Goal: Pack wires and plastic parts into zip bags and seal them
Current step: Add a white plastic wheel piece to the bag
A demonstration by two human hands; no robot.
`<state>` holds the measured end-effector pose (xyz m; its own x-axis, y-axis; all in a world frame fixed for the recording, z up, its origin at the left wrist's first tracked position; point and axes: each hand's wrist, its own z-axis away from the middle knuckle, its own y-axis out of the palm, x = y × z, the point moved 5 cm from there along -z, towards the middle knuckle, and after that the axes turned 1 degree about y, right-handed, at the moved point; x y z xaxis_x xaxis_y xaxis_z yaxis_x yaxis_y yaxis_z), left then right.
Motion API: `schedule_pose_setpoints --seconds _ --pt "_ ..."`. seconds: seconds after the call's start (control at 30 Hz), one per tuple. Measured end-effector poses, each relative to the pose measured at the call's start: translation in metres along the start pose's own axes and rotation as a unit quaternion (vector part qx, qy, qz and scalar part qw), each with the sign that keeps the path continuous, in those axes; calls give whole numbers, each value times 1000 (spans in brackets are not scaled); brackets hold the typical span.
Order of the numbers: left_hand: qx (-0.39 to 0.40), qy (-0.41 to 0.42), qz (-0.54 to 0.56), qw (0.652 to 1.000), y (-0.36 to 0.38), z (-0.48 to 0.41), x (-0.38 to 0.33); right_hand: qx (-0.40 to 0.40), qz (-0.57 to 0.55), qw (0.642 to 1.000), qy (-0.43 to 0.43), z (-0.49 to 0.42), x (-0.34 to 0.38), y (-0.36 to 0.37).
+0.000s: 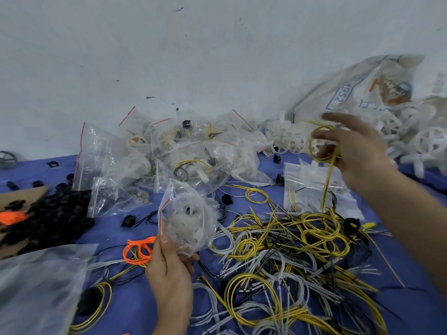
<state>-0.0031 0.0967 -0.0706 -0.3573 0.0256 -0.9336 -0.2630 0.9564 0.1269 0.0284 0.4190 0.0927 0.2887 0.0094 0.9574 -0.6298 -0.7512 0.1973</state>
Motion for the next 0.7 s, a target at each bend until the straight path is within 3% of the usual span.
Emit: schedule_pose_setpoints --seconds 0.07,0.1,0.17,0.23,0.3,0.37,0.6,0.67,0.7 --pt "-4 -3 -3 1000 0 -1 1 88 211 968 -105 25 0 38" --pt "-7 -6 -2 1000 0 -1 2 156 340 917 -138 39 -12 64" --pt "-12 -10 4 1000 0 -1 3 261 555 777 -143 64 -58 105" --pt "-15 -13 9 1000 -1 -1 5 300 658 681 -116 84 -102 127" --pt "-9 -10 3 1000 -2 -3 7 315 704 629 -104 94 -130 136" --pt "-4 -4 -12 1000 -2 -5 9 317 716 613 -107 94 -137 139" --pt "-8 -6 -3 1000 0 -1 1 314 719 614 -88 82 -131 134" --pt "-10 0 -10 1000 0 0 -1 295 709 633 -98 78 -127 132" --pt "-14 1 -12 1000 0 0 -3 283 690 659 -99 75 -123 130"
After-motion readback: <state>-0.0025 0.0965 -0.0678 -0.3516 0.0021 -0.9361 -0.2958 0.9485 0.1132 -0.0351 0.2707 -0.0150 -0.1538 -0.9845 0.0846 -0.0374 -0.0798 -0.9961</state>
